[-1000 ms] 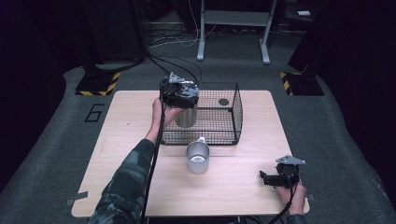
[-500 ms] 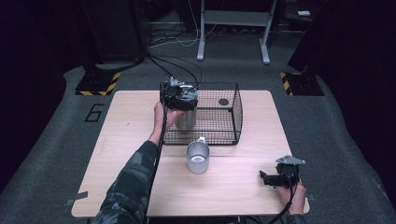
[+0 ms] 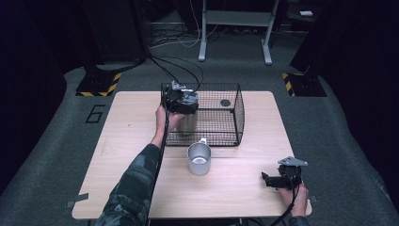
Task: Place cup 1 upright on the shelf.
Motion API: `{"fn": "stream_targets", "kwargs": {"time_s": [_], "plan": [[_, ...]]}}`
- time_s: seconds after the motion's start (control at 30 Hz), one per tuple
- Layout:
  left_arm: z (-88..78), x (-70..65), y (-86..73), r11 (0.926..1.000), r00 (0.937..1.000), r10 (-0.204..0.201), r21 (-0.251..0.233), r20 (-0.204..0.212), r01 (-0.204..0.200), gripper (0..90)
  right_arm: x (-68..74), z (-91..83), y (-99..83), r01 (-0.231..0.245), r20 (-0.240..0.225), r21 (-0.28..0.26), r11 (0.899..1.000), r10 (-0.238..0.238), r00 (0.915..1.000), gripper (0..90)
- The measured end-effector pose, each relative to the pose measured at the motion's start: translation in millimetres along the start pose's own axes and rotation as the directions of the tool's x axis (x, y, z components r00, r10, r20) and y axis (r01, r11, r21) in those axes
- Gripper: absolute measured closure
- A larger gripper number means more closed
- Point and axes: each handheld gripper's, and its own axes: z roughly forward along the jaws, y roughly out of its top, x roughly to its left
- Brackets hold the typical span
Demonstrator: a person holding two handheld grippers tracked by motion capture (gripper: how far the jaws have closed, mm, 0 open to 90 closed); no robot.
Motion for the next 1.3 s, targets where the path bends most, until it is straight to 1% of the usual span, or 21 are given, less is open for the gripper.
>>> {"fn": "stream_targets", "kwargs": {"time_s": [0.03,0.1,0.17,0.23,0.33,0.47,0.5,0.53,0.77,0.8,0.83,0.87,0.93,0.97,1.0,1.1,1.13,1.3], "plan": [[0.9,0.4,-1.1,1.0000,1.0000,0.004,0.005,0.001,-0.004,3.9,0.0,0.0,0.0,0.000,0.000,0.000,1.000,0.000,1.0000,1.5],[3.0,-0.2,-3.3,1.0000,1.0000,-0.001,0.009,-0.003,0.001,3.9,0.6,0.3,0.1,-0.009,0.003,-0.003,1.000,0.009,1.0000,1.5],[3.5,0.1,-4.3,0.9999,1.0000,0.002,0.017,-0.004,-0.002,3.9,0.4,0.1,0.1,-0.005,0.002,-0.002,1.000,0.005,1.0000,1.5],[5.2,-0.6,-6.5,0.9999,1.0000,-0.003,0.011,-0.002,0.003,3.9,0.4,0.2,0.1,-0.006,0.001,-0.003,1.000,0.006,1.0000,1.5],[6.5,0.0,-9.7,0.9999,1.0000,-0.001,0.016,-0.003,0.001,3.9,0.4,0.2,0.1,-0.006,0.002,-0.003,1.000,0.006,1.0000,1.5],[6.1,0.2,-11.7,0.9999,0.9999,-0.013,0.001,-0.004,0.013,3.9,0.4,0.2,0.1,-0.006,0.001,-0.002,1.000,0.006,1.0000,1.5],[5.6,0.3,-12.2,0.9999,0.9999,-0.011,0.006,-0.005,0.011,3.9,0.4,0.2,0.1,-0.006,0.001,-0.002,1.000,0.006,1.0000,1.5],[5.7,-0.3,-13.5,0.9998,0.9999,-0.017,-0.006,-0.004,0.017,3.9,0.4,0.1,0.1,-0.006,0.001,-0.003,1.000,0.006,1.0000,1.5],[0.1,-5.1,-20.5,0.9999,0.9998,-0.001,-0.013,-0.021,0.000,3.7,0.0,-0.2,-0.1,0.002,0.000,-0.002,1.000,-0.002,1.0000,1.5],[-0.8,-5.9,-21.5,0.9999,0.9996,-0.002,-0.013,-0.028,0.002,3.7,0.0,-0.2,-0.1,0.002,0.000,-0.002,1.000,-0.002,1.0000,1.6],[-1.0,-7.0,-22.8,0.9995,0.9994,-0.015,-0.027,-0.031,0.014,3.7,0.0,-0.2,-0.1,0.001,0.000,-0.002,1.000,-0.001,1.0000,1.6],[-1.0,-7.0,-22.8,0.9995,0.9994,-0.015,-0.027,-0.031,0.014,3.7,0.0,-0.2,0.0,0.002,0.000,-0.002,1.000,-0.002,1.0000,1.6],[-2.0,-7.2,-23.8,0.9996,0.9993,-0.013,-0.026,-0.036,0.012,3.6,0.0,-0.1,-0.1,0.002,0.000,-0.001,1.000,-0.002,1.0000,1.6],[-3.1,-6.8,-24.3,0.9998,0.9994,-0.006,-0.020,-0.033,0.005,3.5,0.0,-0.2,-0.1,0.002,0.000,-0.002,1.000,-0.002,1.0000,1.6],[-3.8,-8.0,-25.7,0.9996,0.9994,-0.003,-0.028,-0.035,0.002,3.4,0.0,-0.1,0.0,0.001,0.000,-0.001,1.000,-0.001,1.0000,1.6],[-5.5,-10.3,-25.5,0.9997,0.9992,0.005,-0.022,-0.039,-0.006,3.1,0.0,-0.2,-0.1,0.001,0.000,-0.001,1.000,-0.001,1.0000,1.6],[-6.7,-12.5,-24.8,0.9997,0.9987,0.011,-0.019,-0.050,-0.012,1.7,0.1,-0.1,0.0,0.001,0.000,-0.001,1.000,-0.001,1.0000,1.5],[-12.5,-17.3,-21.7,0.9995,0.9976,0.025,-0.018,-0.065,-0.026,0.0,0.0,-0.1,-0.1,0.002,0.000,-0.001,1.000,-0.002,1.0000,1.5]]}}
